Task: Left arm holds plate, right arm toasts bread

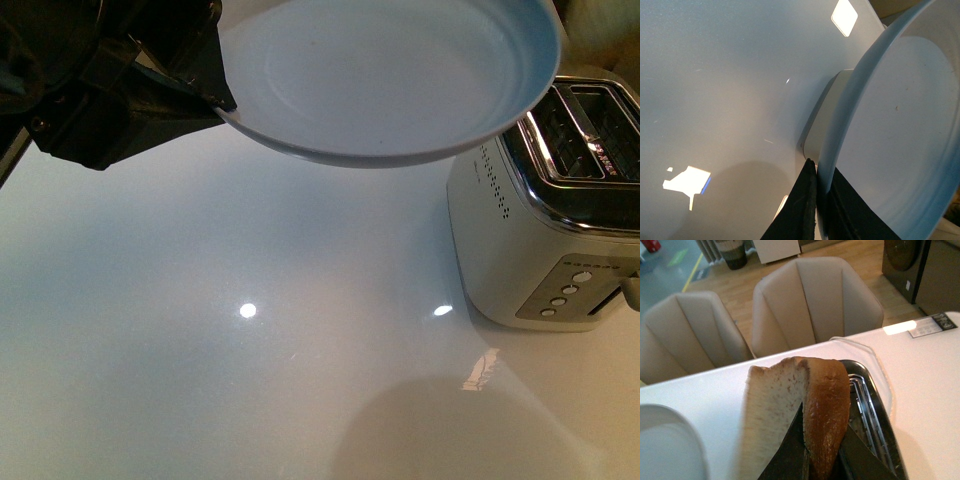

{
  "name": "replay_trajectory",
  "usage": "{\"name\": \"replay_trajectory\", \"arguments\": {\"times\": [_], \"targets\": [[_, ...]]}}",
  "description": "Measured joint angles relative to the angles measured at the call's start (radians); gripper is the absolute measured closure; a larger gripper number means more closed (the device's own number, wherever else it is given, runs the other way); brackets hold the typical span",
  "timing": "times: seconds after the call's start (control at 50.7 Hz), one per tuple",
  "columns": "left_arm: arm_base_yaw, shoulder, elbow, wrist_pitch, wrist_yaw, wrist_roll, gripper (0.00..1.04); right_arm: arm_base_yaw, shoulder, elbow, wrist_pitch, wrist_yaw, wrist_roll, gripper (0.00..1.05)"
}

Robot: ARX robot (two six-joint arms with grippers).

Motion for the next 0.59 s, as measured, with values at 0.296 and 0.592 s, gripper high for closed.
{"name": "replay_trajectory", "arguments": {"times": [0.296,0.592], "targets": [[0.000,-0.001,0.000,0.000,0.001,-0.003,1.02,-0.054,0.189,0.042,0.056,0.008,-0.246,1.01],[0.000,-0.001,0.000,0.000,0.000,-0.003,1.02,-0.067,0.288,0.082,0.092,-0.001,-0.314,1.01]]}}
